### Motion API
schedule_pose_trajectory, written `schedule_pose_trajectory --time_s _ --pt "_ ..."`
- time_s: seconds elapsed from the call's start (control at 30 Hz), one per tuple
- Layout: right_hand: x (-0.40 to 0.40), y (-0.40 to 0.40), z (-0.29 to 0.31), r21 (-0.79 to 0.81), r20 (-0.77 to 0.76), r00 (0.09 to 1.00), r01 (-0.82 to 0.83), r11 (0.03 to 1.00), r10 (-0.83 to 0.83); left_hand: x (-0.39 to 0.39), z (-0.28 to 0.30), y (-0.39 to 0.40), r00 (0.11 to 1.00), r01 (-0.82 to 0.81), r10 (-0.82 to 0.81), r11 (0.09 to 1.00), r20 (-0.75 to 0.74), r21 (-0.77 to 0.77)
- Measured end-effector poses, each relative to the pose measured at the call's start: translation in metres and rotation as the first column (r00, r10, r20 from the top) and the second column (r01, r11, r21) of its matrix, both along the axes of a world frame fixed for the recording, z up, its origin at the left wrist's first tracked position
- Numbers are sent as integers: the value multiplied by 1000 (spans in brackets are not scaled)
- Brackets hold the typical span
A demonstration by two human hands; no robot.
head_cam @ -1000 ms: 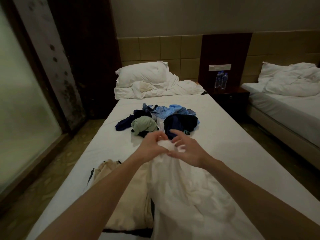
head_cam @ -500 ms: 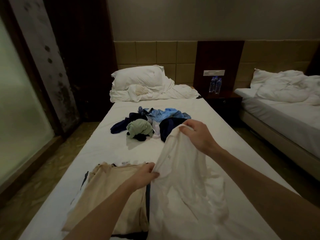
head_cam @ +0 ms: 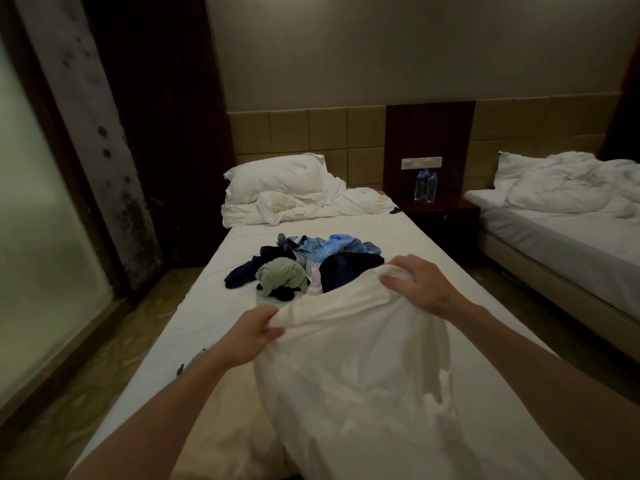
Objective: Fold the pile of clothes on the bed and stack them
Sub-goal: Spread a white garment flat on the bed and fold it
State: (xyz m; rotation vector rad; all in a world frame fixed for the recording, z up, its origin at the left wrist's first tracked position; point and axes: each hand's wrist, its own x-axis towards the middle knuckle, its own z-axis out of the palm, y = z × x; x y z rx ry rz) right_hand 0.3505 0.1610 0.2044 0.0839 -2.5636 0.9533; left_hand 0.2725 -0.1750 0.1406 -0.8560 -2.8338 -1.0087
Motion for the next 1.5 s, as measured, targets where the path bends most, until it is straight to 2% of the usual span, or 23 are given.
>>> schedule_pose_trajectory --time_s 0.07,0.17,0.27,0.47,0.6,0.8,0.97,1.07,1.2,1.4,1.5 --pt "3 1 4 1 -34 999 38 999 -38 3 7 -1 996 -61 65 996 -66 72" --pt "15 0 21 -180 -50 995 81 980 -92 13 22 1 989 -126 139 965 -43 230" --pt "35 -1 41 -287 -123 984 90 954 -130 28 43 8 966 -170 226 922 -128 349" --pt "92 1 89 -301 -306 943 33 953 -129 80 110 32 807 -165 475 752 -350 638" --pt "133 5 128 -280 -395 911 0 960 -115 109 150 30 674 -147 574 721 -465 677" --pt "185 10 183 -261 -554 825 -46 964 -110 144 215 16 639 40 473 768 -607 639" --pt "188 18 196 -285 -560 818 -44 957 -129 152 243 22 634 85 432 785 -641 613" --pt "167 30 184 -269 -529 835 5 963 -152 136 239 31 679 26 427 798 -597 602" --pt "119 52 156 -213 -456 875 71 974 -164 90 215 48 727 -123 424 854 -540 505" --pt "17 83 101 -102 -340 923 155 983 -181 -2 147 81 804 -245 420 879 -421 409" --pt "-49 96 67 -47 -248 946 204 978 -209 -66 105 98 795 -372 457 887 -400 273"
